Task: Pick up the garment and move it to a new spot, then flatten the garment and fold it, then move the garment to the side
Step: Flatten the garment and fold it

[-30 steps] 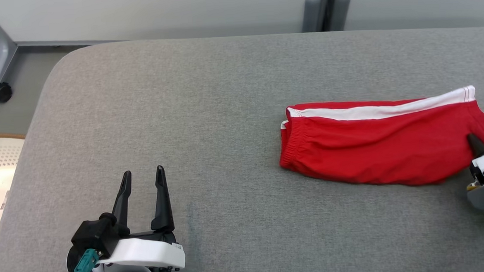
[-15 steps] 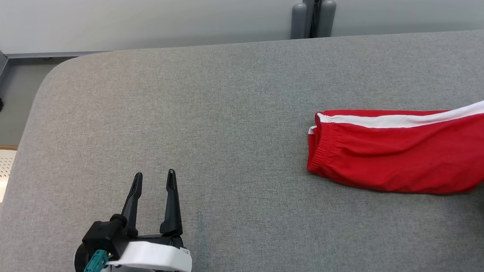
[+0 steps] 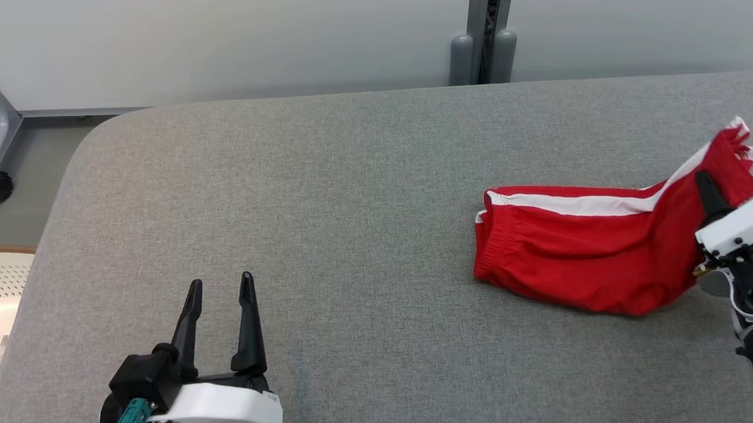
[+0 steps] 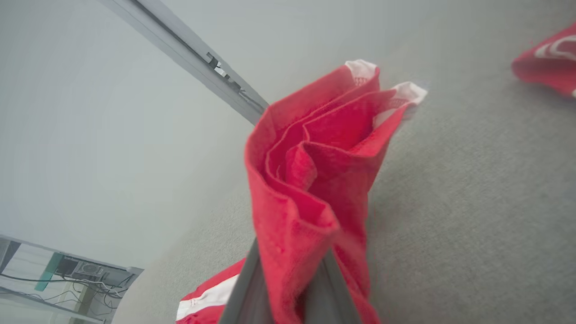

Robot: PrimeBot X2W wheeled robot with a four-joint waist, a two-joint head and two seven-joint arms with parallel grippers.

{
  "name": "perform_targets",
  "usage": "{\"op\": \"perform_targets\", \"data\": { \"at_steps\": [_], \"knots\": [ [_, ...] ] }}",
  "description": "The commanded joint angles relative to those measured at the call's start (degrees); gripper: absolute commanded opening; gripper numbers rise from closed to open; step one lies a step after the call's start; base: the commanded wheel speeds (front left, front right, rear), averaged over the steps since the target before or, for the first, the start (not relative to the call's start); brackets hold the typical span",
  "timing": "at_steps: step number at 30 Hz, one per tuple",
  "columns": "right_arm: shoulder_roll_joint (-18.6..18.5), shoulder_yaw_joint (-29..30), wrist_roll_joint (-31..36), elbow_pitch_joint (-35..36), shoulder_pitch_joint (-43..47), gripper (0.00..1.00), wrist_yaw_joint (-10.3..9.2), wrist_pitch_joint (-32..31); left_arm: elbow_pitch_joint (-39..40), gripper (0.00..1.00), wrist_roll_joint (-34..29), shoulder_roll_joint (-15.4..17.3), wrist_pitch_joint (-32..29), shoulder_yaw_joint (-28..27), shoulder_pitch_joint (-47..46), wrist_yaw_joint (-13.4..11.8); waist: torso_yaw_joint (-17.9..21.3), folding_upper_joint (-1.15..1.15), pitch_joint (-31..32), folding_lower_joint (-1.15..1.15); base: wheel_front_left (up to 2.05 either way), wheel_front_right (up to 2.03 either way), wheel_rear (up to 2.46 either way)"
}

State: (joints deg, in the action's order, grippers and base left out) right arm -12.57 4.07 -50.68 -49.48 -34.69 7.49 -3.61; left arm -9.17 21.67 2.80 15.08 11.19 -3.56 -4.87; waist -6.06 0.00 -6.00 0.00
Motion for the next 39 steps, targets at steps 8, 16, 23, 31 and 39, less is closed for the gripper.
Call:
{"op": "perform_targets", "data": {
  "at_steps": [8, 16, 23, 31, 39],
  "knots": [
    [5.1, -3.3, 0.7, 10.1, 3.1, 0.00, 0.00, -4.2, -0.6, 1.00, 0.3, 0.3, 0.0, -1.0, 1.0, 0.9, -0.9, 0.00, 1.7, 0.00, 0.00, 0.00, 0.00],
    [8.3, -4.0, 2.7, 15.0, 7.0, 0.00, 0.00, -7.5, -0.7, 1.00, 0.0, 0.2, 0.0, -2.6, 0.0, 1.4, -2.6, 0.00, 1.6, 0.00, 0.00, 0.00, 0.00],
    [9.5, -5.9, 5.1, 15.6, 9.8, 0.00, 0.00, -9.5, -0.7, 1.00, 0.7, 0.3, 0.0, -3.1, 0.5, 1.6, -4.4, 0.00, 0.5, 0.00, 0.00, 0.00, 0.00],
    [9.5, -12.7, 4.1, 13.3, 11.4, 0.00, 0.00, -8.9, -0.6, 1.00, 1.0, 0.2, 0.0, -2.1, -0.4, 1.2, -5.9, 0.00, -0.6, 0.00, 0.00, 0.00, 0.00],
    [9.5, -15.7, 3.5, 7.7, 9.1, 0.00, 0.01, -6.7, -0.5, 1.00, 1.6, 0.2, 0.0, -1.4, -0.1, 0.7, -6.7, 0.00, -0.5, 0.00, 0.00, 0.00, 0.00]
  ]
}}
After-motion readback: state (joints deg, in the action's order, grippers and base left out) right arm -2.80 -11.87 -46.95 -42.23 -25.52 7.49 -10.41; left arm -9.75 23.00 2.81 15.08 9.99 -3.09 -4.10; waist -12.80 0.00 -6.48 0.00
